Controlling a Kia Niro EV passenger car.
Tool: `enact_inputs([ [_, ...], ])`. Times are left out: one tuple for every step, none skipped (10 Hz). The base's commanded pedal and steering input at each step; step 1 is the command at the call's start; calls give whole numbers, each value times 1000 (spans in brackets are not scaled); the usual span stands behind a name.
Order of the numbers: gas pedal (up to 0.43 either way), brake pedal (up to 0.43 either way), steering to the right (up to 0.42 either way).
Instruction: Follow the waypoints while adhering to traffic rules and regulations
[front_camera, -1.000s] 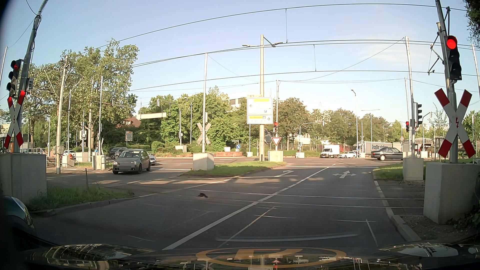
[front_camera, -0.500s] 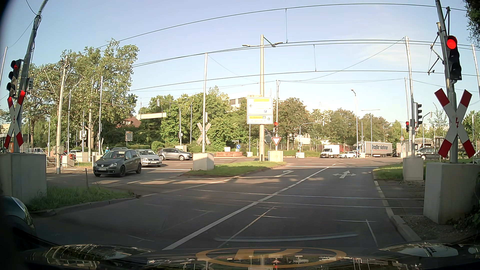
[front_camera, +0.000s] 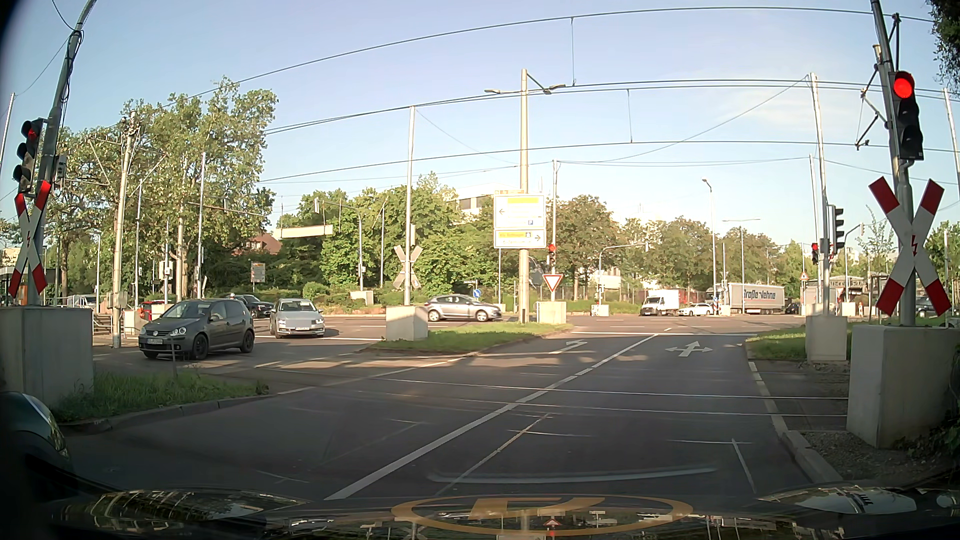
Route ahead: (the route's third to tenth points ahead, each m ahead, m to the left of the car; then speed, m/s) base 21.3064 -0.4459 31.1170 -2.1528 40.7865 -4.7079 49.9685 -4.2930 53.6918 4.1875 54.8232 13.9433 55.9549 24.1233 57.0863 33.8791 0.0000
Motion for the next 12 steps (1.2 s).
enact_inputs([
  [0,293,248],
  [0,287,248],
  [0,293,248],
  [0,293,248],
  [0,287,248],
  [0,293,248],
  [0,293,248],
  [0,287,248],
  [0,293,248],
  [0,293,248],
  [0,293,248],
  [0,293,248],
])
